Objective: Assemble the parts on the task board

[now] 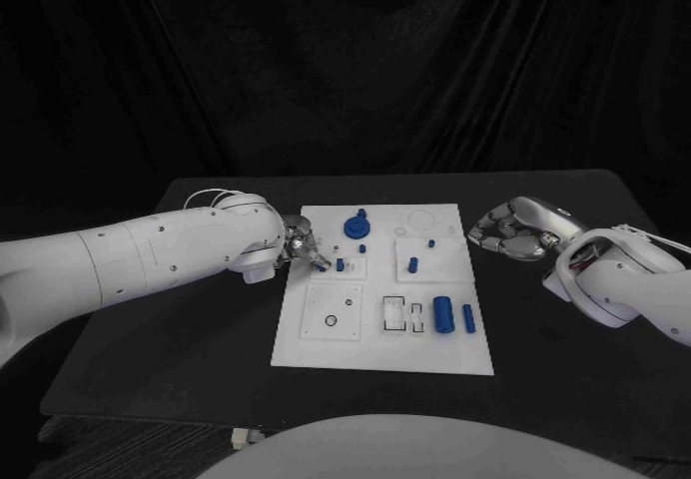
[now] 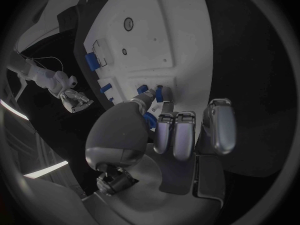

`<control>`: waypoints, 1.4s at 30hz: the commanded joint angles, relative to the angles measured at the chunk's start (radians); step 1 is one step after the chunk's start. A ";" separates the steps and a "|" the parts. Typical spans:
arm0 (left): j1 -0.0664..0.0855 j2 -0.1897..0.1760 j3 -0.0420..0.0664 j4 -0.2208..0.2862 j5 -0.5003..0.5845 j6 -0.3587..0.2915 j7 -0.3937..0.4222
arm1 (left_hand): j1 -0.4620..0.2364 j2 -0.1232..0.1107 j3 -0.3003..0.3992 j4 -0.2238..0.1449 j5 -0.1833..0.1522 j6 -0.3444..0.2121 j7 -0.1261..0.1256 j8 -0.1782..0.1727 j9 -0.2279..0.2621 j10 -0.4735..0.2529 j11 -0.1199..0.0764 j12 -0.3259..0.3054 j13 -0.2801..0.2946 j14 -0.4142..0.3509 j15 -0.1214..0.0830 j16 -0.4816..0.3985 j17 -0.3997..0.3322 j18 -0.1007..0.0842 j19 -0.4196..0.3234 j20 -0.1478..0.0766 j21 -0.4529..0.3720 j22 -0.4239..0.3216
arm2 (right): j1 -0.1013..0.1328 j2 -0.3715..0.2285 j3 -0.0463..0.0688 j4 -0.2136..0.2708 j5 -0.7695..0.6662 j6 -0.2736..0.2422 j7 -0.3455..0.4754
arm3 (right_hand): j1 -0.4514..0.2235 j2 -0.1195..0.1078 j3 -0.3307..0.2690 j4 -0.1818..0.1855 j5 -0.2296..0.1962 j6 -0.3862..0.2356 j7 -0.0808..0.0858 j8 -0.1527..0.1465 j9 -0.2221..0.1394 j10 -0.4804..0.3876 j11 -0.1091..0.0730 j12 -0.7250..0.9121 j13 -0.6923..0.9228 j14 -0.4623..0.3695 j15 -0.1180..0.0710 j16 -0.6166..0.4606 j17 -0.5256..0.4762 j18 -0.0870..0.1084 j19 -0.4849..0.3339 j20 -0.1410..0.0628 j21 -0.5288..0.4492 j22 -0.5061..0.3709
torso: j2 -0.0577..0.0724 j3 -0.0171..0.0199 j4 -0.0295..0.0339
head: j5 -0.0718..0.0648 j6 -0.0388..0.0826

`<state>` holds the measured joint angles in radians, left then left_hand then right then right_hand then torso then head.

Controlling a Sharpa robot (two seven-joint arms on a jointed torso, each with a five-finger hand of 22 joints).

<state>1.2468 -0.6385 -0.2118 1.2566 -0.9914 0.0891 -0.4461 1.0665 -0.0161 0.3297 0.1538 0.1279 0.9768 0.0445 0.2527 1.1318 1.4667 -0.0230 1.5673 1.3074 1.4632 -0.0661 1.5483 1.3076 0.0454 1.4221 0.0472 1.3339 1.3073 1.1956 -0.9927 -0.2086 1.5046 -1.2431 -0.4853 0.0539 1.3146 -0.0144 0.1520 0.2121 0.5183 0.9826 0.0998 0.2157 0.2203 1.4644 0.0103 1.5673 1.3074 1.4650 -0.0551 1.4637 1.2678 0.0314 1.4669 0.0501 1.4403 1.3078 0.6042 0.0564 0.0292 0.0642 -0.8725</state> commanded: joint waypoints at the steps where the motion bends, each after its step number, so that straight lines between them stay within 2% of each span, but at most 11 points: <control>1: -0.005 0.004 -0.001 0.000 -0.010 0.018 0.009 | -0.020 0.003 -0.027 0.014 -0.018 0.007 0.007 0.000 0.003 0.104 0.008 0.004 0.263 0.081 0.006 -0.002 0.222 0.013 0.001 0.006 -0.001 0.186 | -0.003 0.000 0.001 0.000 0.000 0.008 -0.016 | 0.008 0.000 0.008 0.001 0.005 -0.006 -0.001 -0.006 0.001 0.106 0.008 0.004 0.263 0.053 0.004 -0.006 0.000 0.005 0.036 0.008 -0.004 0.214 | 0.000 0.0001 0.0000 | 0.000 0.000; 5: -0.005 0.002 -0.001 -0.002 -0.010 0.019 0.004 | -0.039 0.009 -0.067 0.040 -0.033 0.021 0.000 0.035 0.033 0.104 0.003 0.004 0.263 0.083 0.003 0.000 0.225 0.013 0.002 0.004 0.001 0.187 | -0.003 0.000 0.001 0.000 0.000 0.010 -0.017 | 0.008 0.000 0.008 0.001 0.005 -0.006 -0.001 -0.006 0.001 0.106 0.008 0.004 0.263 0.053 0.004 -0.006 0.000 0.005 0.036 0.008 -0.004 0.214 | 0.000 0.0002 0.0002 | 0.001 0.000; 10: -0.005 0.001 -0.001 -0.003 -0.011 0.019 -0.001 | -0.047 0.011 -0.086 0.054 -0.039 0.015 0.000 0.048 0.046 0.104 0.003 0.004 0.263 0.082 0.002 -0.001 0.224 0.013 0.002 0.003 0.000 0.187 | -0.004 0.001 0.001 -0.001 0.000 0.012 -0.018 | 0.008 0.000 0.008 0.001 0.005 -0.006 -0.001 -0.006 0.001 0.106 0.008 0.004 0.263 0.053 0.004 -0.006 0.000 0.005 0.036 0.008 -0.004 0.214 | 0.000 0.0001 0.0001 | 0.001 0.000; 17: -0.005 0.003 -0.001 -0.004 -0.011 0.022 0.000 | -0.077 0.019 -0.137 0.101 -0.064 0.008 -0.001 0.068 0.064 0.104 0.002 0.004 0.263 0.083 0.002 0.000 0.225 0.013 0.002 0.002 0.000 0.187 | -0.004 0.003 0.001 -0.002 0.000 0.016 -0.019 | 0.008 0.000 0.008 0.001 0.005 -0.006 -0.001 -0.006 0.001 0.106 0.008 0.004 0.263 0.053 0.004 -0.006 0.000 0.005 0.036 0.008 -0.004 0.214 | 0.000 0.0002 0.0003 | 0.004 0.000; 19: -0.005 0.003 -0.001 -0.004 -0.011 0.020 0.003 | -0.086 0.027 -0.156 0.121 -0.069 0.018 -0.005 0.089 0.078 0.104 -0.001 0.004 0.263 0.083 0.000 0.001 0.226 0.013 0.002 0.001 0.001 0.187 | -0.005 0.003 0.001 -0.002 0.000 0.017 -0.020 | 0.008 0.000 0.008 0.001 0.005 -0.006 -0.001 -0.006 0.001 0.106 0.008 0.004 0.263 0.053 0.004 -0.006 0.000 0.005 0.036 0.008 -0.004 0.214 | 0.000 0.0002 0.0001 | 0.005 0.000; 27: -0.005 0.003 -0.001 -0.005 -0.011 0.016 0.016 | -0.087 0.033 -0.169 0.130 -0.065 0.025 -0.009 0.104 0.087 0.104 -0.003 0.004 0.263 0.083 -0.002 0.000 0.225 0.013 0.002 -0.001 0.000 0.187 | -0.005 0.003 0.001 -0.003 0.000 0.019 -0.021 | 0.007 0.000 0.009 0.000 0.005 -0.006 -0.001 -0.006 0.001 0.106 0.008 0.004 0.263 0.053 0.004 -0.007 -0.002 0.005 0.036 0.008 -0.006 0.214 | 0.000 0.0002 0.0004 | 0.005 0.000; 35: -0.005 -0.001 -0.001 -0.004 -0.011 0.001 0.024 | -0.083 0.046 -0.174 0.133 -0.043 0.018 -0.010 0.105 0.088 0.104 -0.004 0.004 0.263 0.082 -0.003 -0.001 0.224 0.013 0.001 -0.002 -0.001 0.187 | -0.005 0.002 0.001 -0.003 0.000 0.020 -0.023 | 0.008 0.000 0.009 -0.001 0.006 -0.006 -0.001 -0.006 0.001 0.106 0.008 0.004 0.263 0.052 0.004 -0.007 -0.003 0.005 0.036 0.008 -0.006 0.214 | 0.000 0.0000 0.0001 | 0.005 0.000; 37: -0.005 -0.006 -0.001 -0.001 -0.011 -0.018 0.032 | -0.088 0.049 -0.178 0.136 -0.037 0.017 -0.009 0.106 0.089 0.104 -0.004 0.004 0.263 0.082 -0.003 0.000 0.225 0.013 0.001 -0.002 0.000 0.187 | -0.005 0.002 0.001 -0.003 0.000 0.020 -0.023 | 0.008 0.000 0.009 -0.001 0.006 -0.006 -0.001 -0.006 0.001 0.106 0.008 0.004 0.263 0.052 0.004 -0.007 -0.003 0.005 0.036 0.008 -0.006 0.214 | 0.000 0.0000 0.0001 | 0.004 0.000; 41: -0.002 -0.024 0.000 0.012 -0.011 -0.097 0.071 | -0.104 0.050 -0.198 0.138 -0.019 0.016 -0.011 0.117 0.096 0.104 -0.005 0.004 0.263 0.085 -0.004 0.002 0.229 0.012 0.005 -0.003 0.006 0.189 | -0.005 0.002 0.001 -0.004 0.000 0.020 -0.023 | 0.008 0.000 0.009 -0.001 0.006 -0.006 -0.001 -0.006 0.001 0.106 0.008 0.004 0.263 0.052 0.004 -0.007 -0.003 0.005 0.036 0.008 -0.006 0.214 | 0.000 -0.0001 -0.0001 | 0.000 0.000; 42: 0.001 -0.030 0.000 0.015 -0.011 -0.128 0.090 | -0.107 0.048 -0.228 0.137 0.023 0.007 -0.015 0.157 0.132 0.104 -0.009 0.004 0.263 0.089 -0.008 0.005 0.234 0.010 0.011 -0.007 0.014 0.191 | -0.005 0.002 0.001 -0.004 0.000 0.020 -0.023 | 0.008 0.000 0.009 -0.001 0.006 -0.006 -0.001 -0.006 0.001 0.106 0.008 0.004 0.263 0.052 0.004 -0.007 -0.003 0.005 0.036 0.008 -0.006 0.214 | 0.000 -0.0001 -0.0002 | 0.001 0.000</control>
<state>1.2438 -0.6634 -0.2131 1.2646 -1.0027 0.0606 -0.4246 0.9707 0.0323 0.1157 0.2916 0.1322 0.9911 0.0336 0.3914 1.2476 1.4667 -0.0230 1.5672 1.3073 1.4632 -0.0661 1.5483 1.3074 0.0453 1.4264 0.0429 1.3421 1.3073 1.1927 -0.9902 -0.2086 1.5007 -1.2425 -0.4711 0.0487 1.3146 -0.0144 0.1548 0.2094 0.5182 0.9827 0.0998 0.2157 0.2200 1.4643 0.0103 1.5672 1.3080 1.4650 -0.0551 1.4597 1.2668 0.0313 1.4669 0.0501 1.4404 1.3074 0.6043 0.0565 0.0292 0.0652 -0.8725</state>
